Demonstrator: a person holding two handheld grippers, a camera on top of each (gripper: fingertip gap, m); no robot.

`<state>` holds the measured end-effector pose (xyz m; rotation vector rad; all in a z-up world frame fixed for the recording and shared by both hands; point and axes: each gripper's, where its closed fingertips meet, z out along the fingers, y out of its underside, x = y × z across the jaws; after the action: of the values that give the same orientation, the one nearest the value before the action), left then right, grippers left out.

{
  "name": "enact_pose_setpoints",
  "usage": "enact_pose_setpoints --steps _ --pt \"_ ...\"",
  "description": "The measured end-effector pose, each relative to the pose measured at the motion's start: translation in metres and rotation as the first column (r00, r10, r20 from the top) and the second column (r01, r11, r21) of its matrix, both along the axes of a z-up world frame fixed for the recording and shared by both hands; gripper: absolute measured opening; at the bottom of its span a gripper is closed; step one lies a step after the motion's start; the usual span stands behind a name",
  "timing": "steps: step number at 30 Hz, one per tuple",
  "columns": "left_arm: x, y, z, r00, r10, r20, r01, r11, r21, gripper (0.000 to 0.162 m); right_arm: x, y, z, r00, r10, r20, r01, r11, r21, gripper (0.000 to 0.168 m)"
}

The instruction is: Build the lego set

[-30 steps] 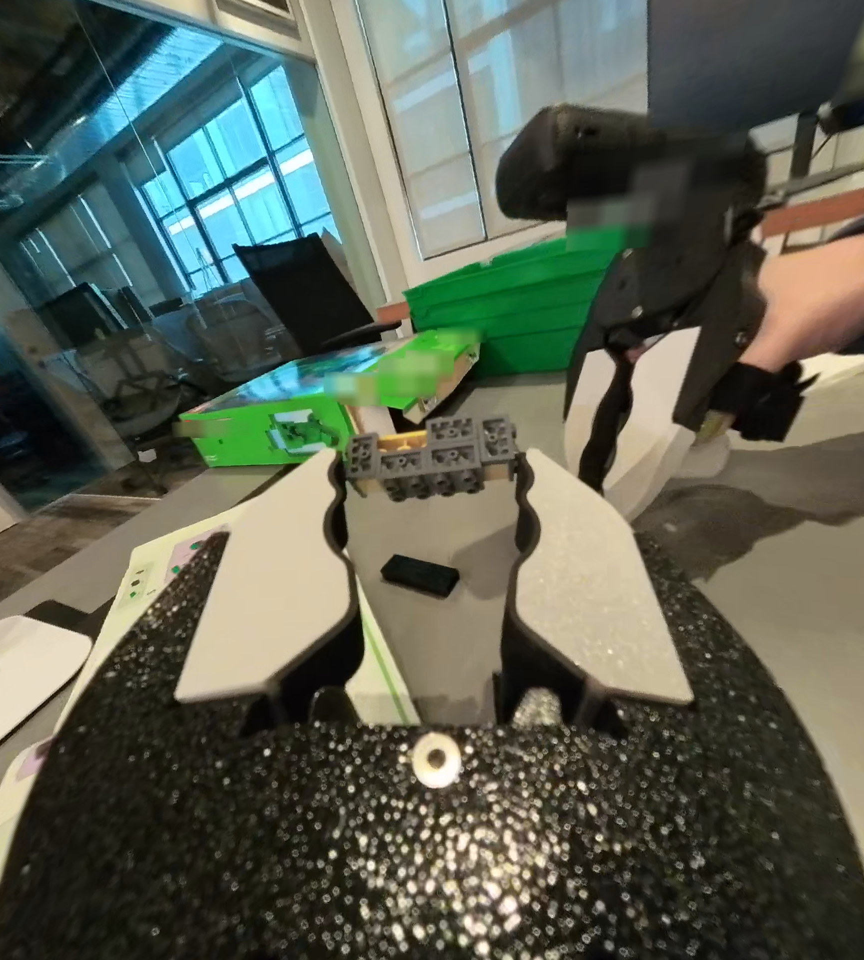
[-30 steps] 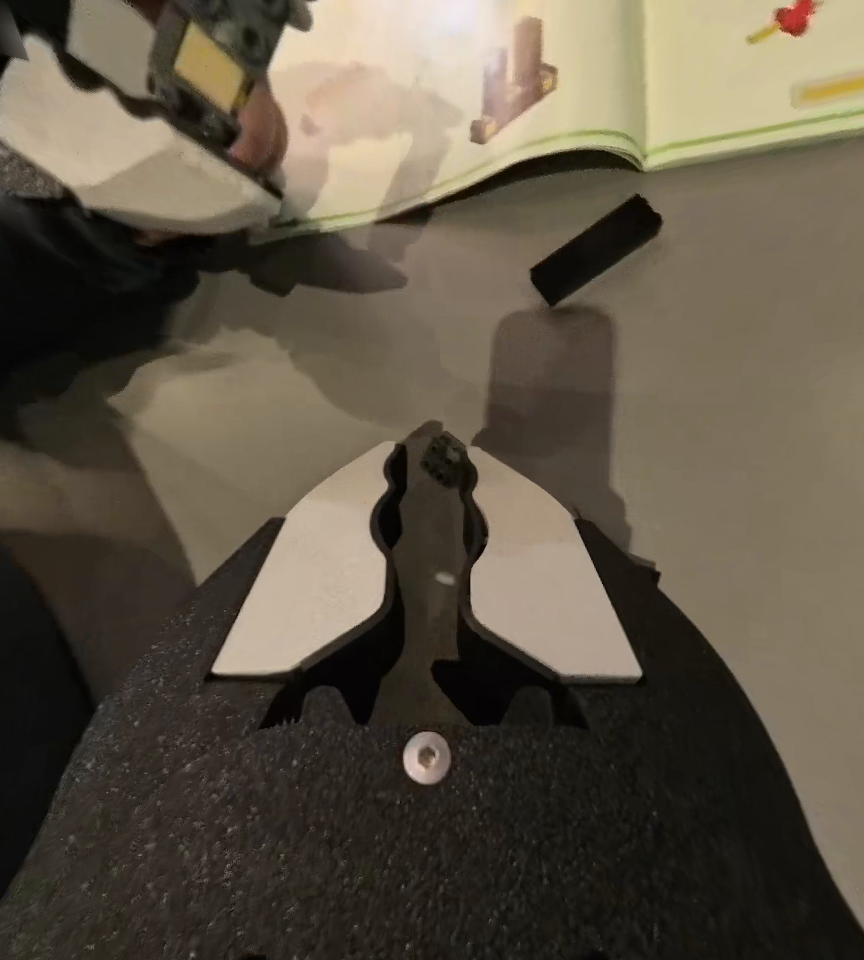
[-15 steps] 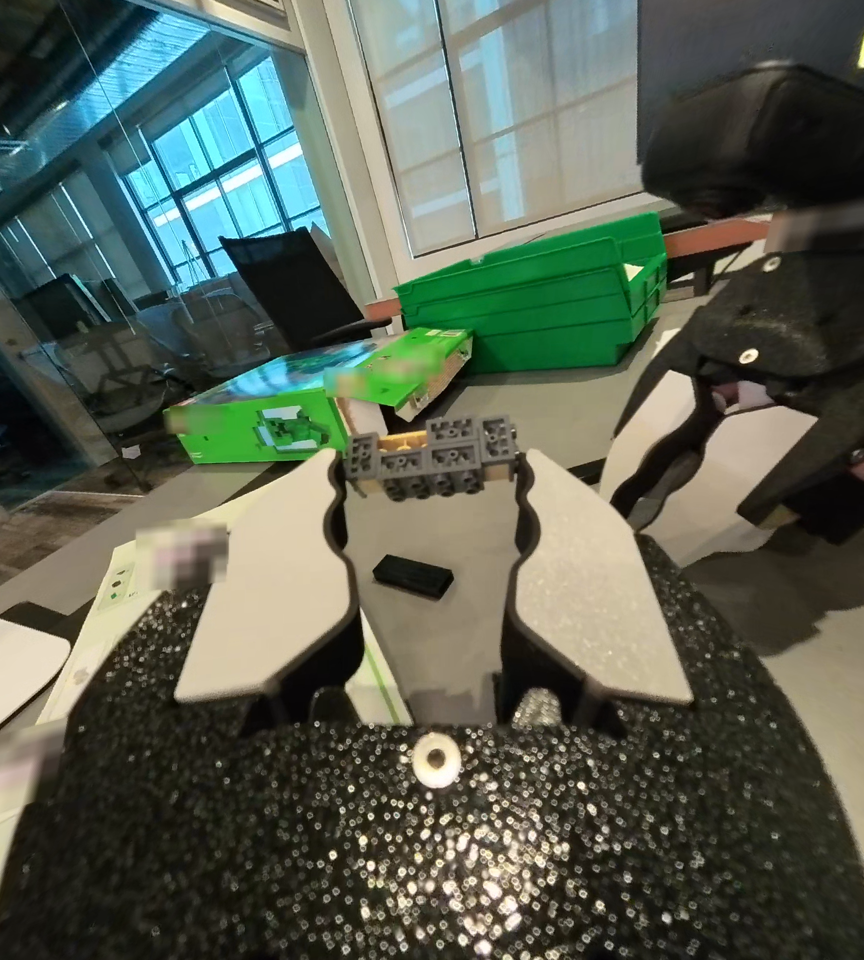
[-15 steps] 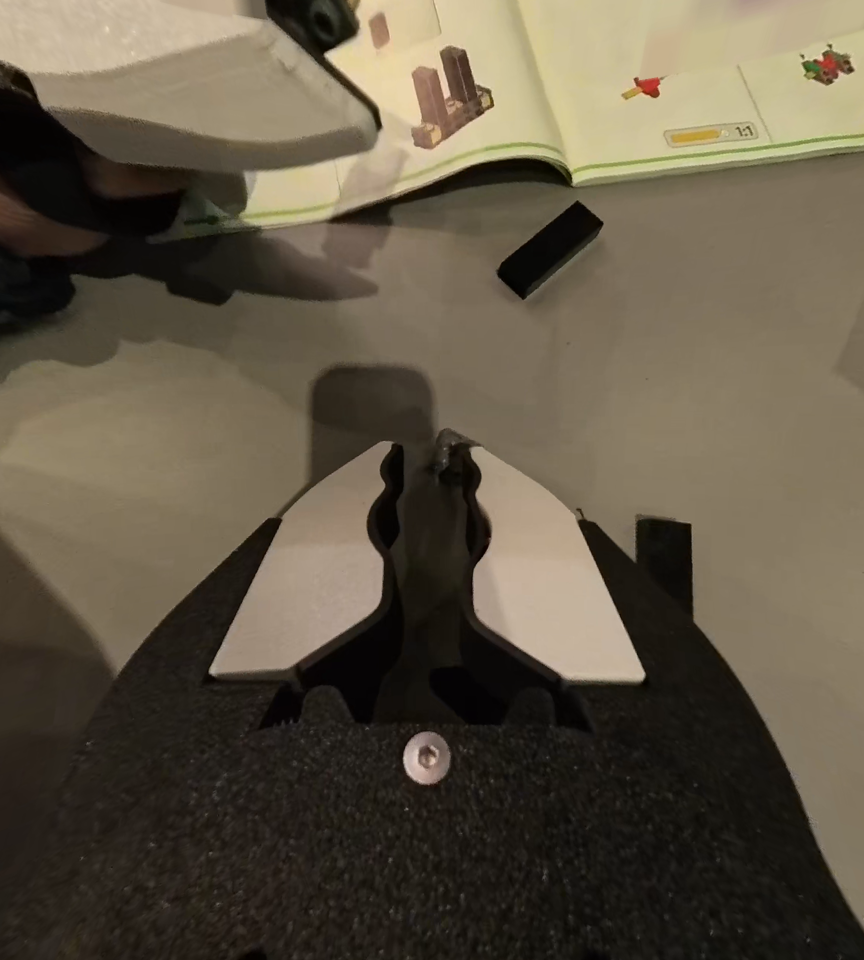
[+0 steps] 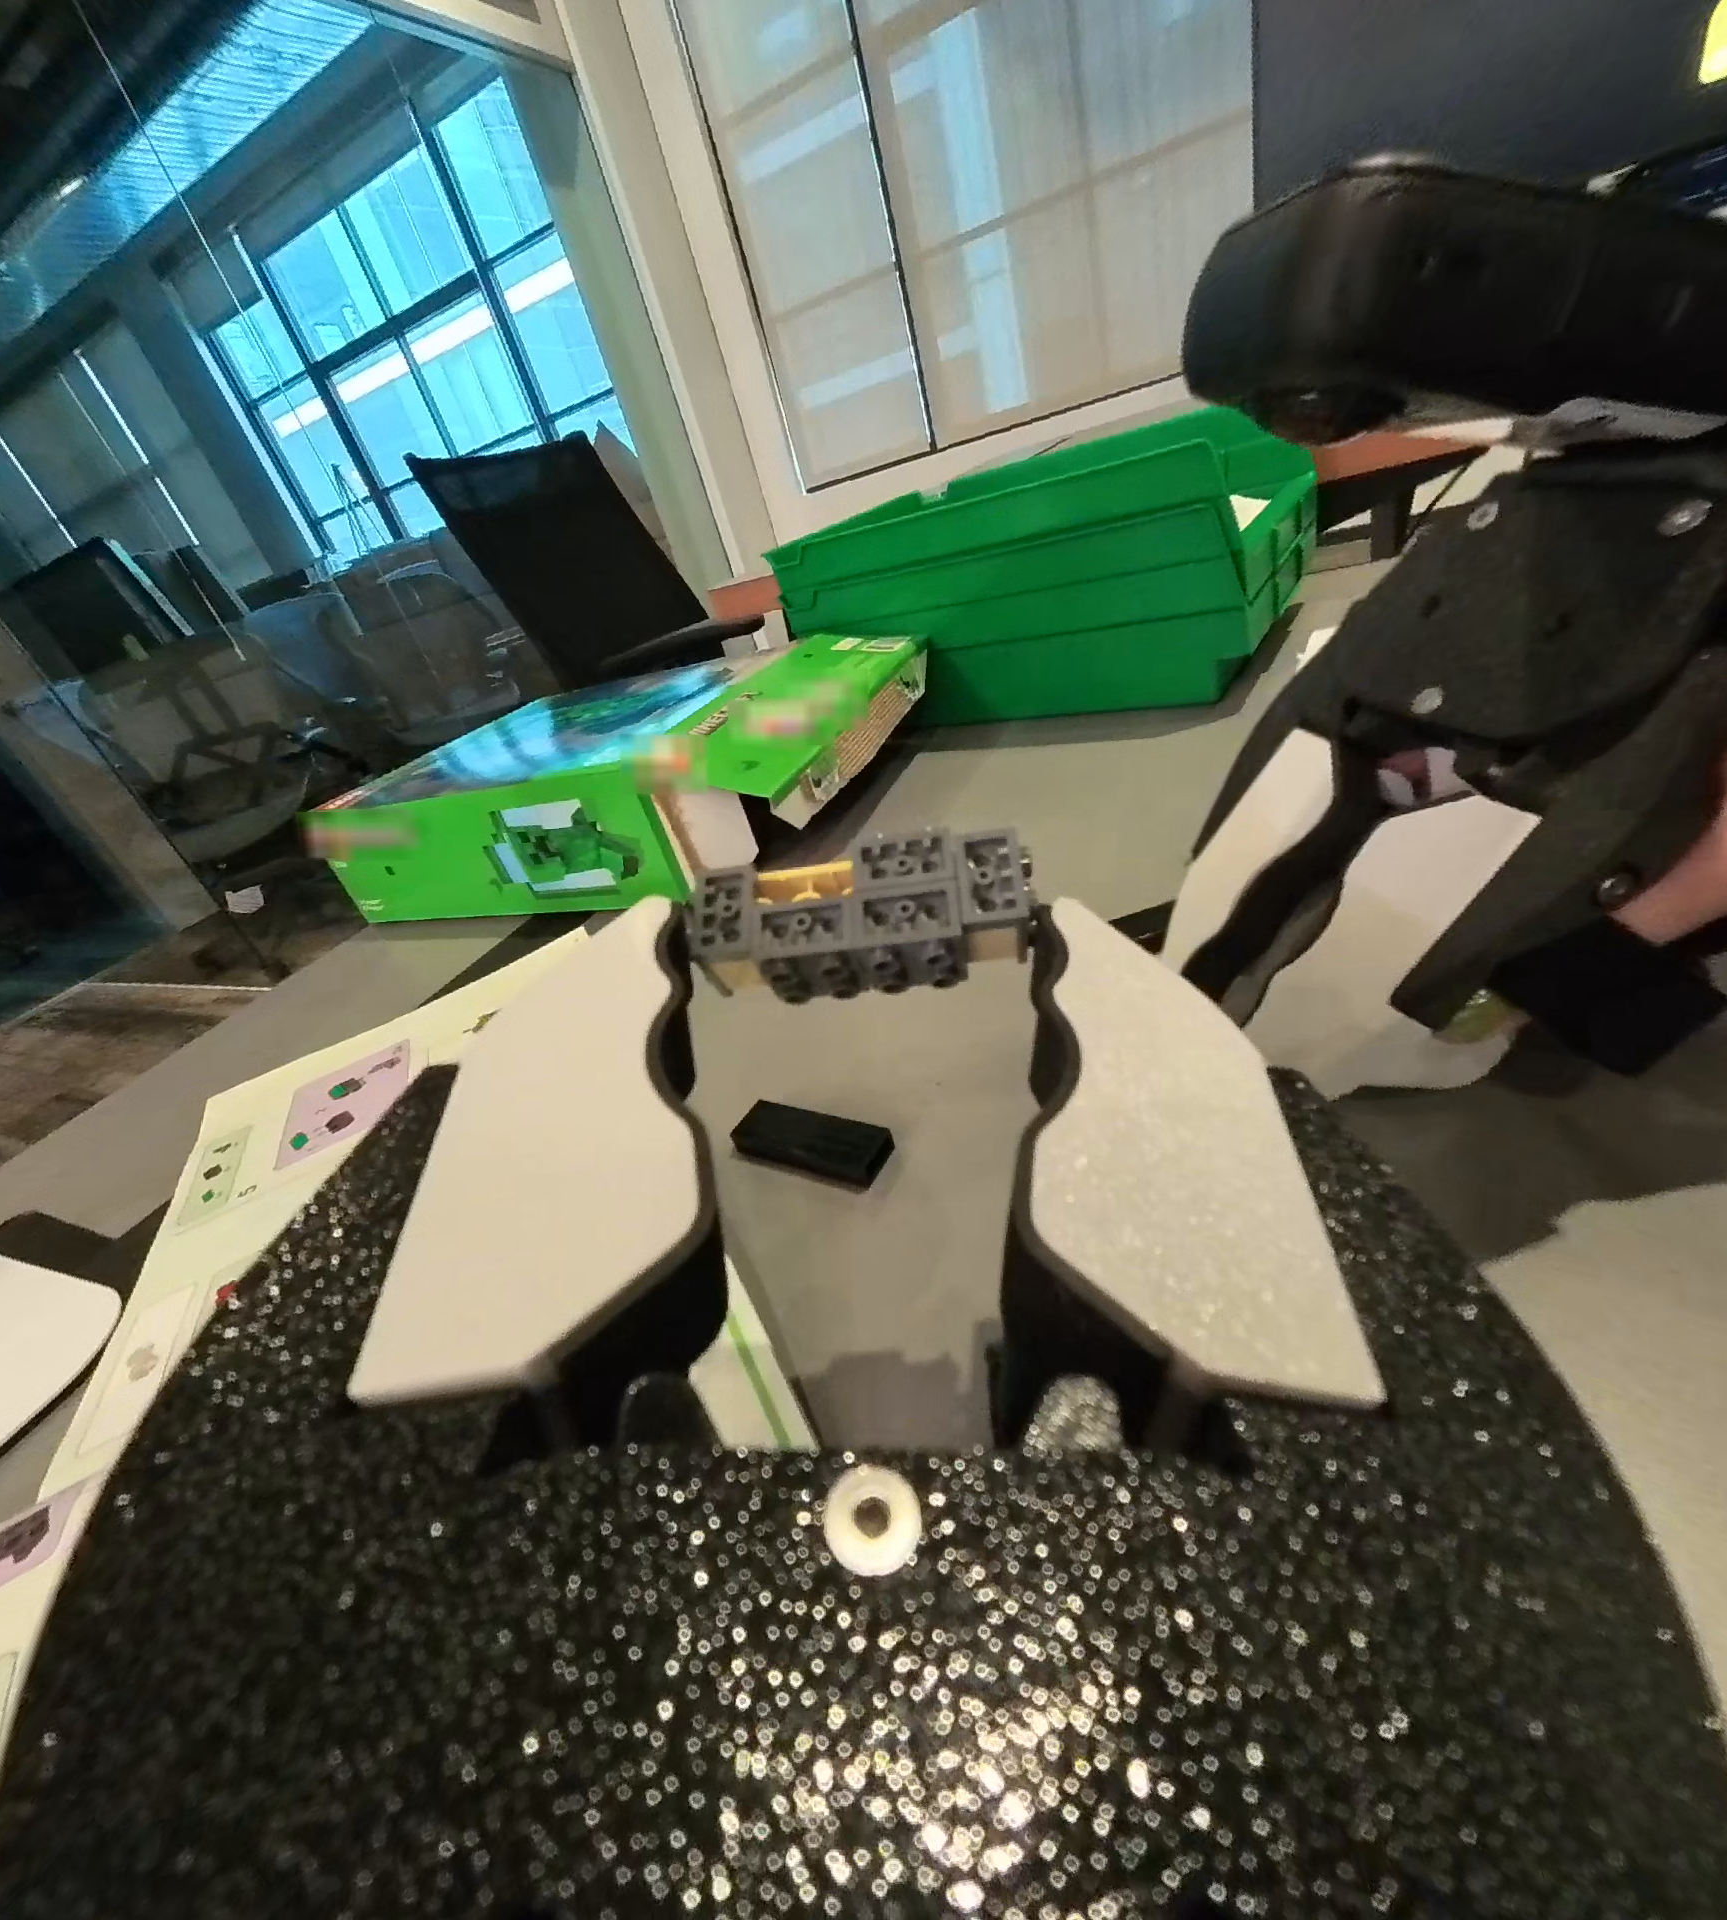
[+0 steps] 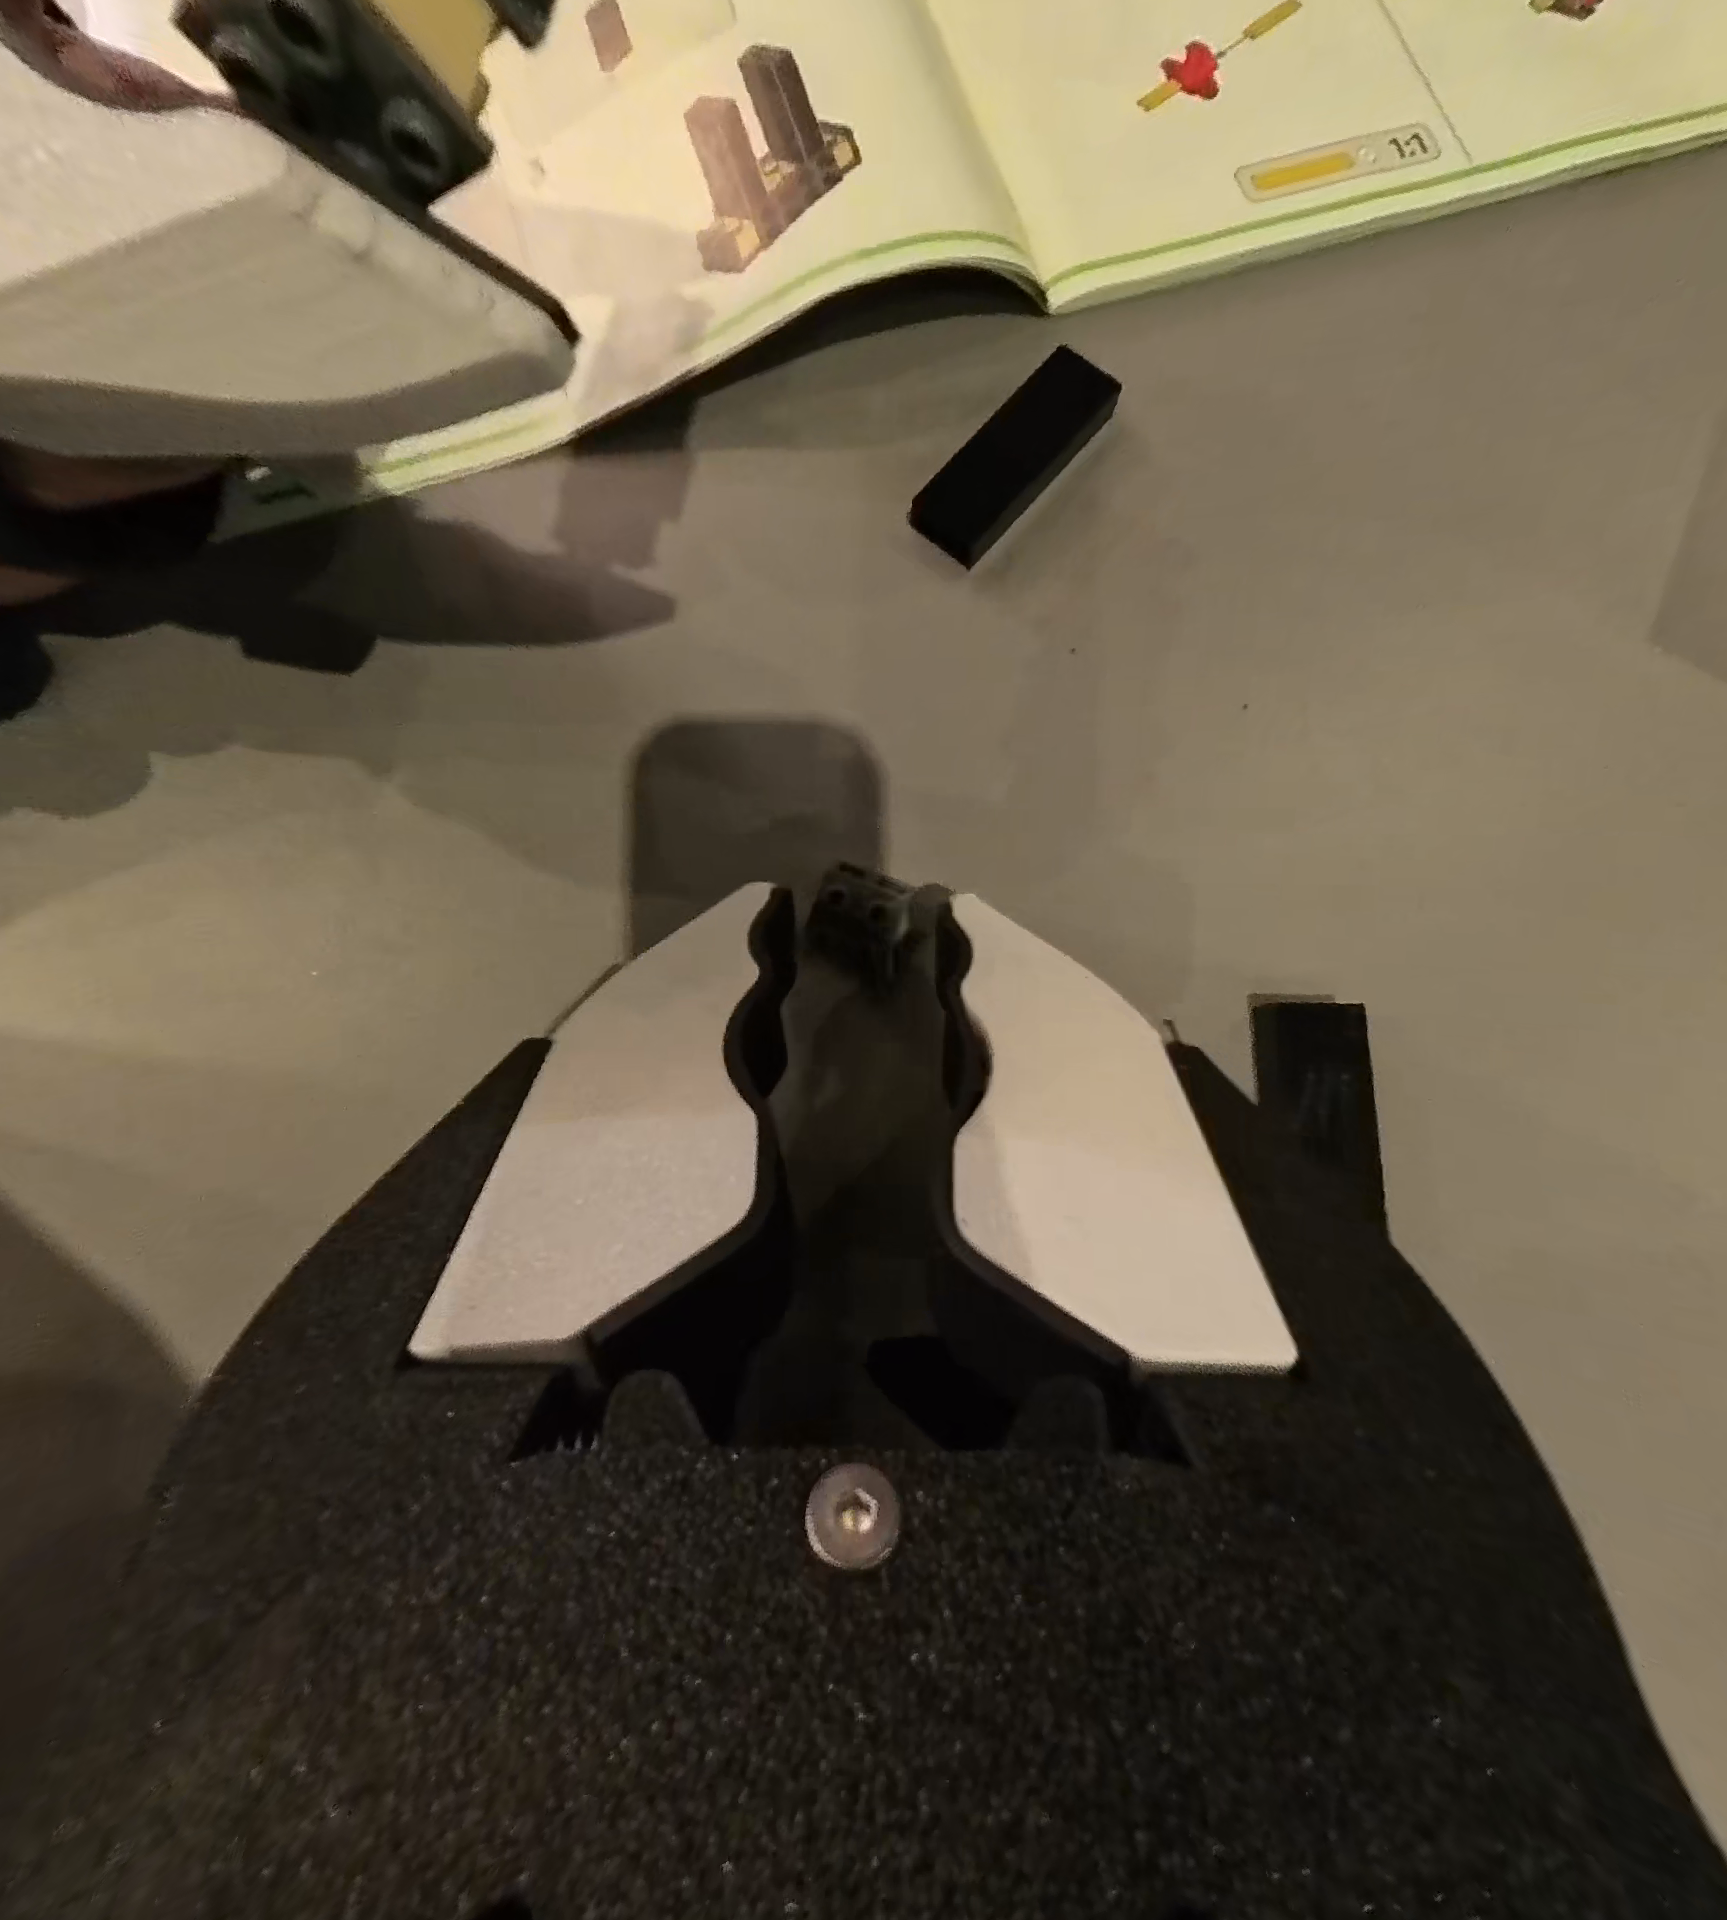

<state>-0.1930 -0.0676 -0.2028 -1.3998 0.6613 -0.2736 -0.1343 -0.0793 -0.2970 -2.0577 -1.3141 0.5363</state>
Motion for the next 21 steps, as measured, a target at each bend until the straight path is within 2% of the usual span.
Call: enact_pose_setpoints --steps 8,11,13,15,18,21 --pt "0.001 -0.001 0.0 1.0 -0.009 0.004 0.009 1.0 -0.006 0.063 0.002 0.003 -0.002 0.998 0.045 0.035 -0.046 0.999 0.029 0.017" --pt "0.004 -0.003 0.002 0.999 -0.042 0.018 0.042 0.999 -0.004 0.063 0.002 0.01 0.014 0.995 0.089 -0.042 -0.087 0.995 0.048 0.017" --pt "0.013 -0.011 0.008 0.99 -0.127 0.054 0.127 0.992 0.009 0.063 0.001 0.014 0.037 0.981 0.152 -0.121 -0.142 0.986 0.084 0.016" --pt "0.024 -0.02 0.011 0.966 -0.237 0.107 0.238 0.971 0.003 0.063 -0.002 0.013 0.067 0.943 0.232 -0.238 -0.21 0.971 0.114 0.016" --pt "0.04 -0.034 0.014 0.895 -0.398 0.2 0.411 0.911 -0.029 0.063 -0.005 -0.005 0.109 0.831 0.391 -0.396 -0.363 0.92 0.146 0.016" --pt "0.051 -0.045 0.014 0.832 -0.494 0.253 0.521 0.852 -0.05 0.063 -0.005 -0.021 0.124 0.757 0.505 -0.414 -0.478 0.861 0.177 0.016"
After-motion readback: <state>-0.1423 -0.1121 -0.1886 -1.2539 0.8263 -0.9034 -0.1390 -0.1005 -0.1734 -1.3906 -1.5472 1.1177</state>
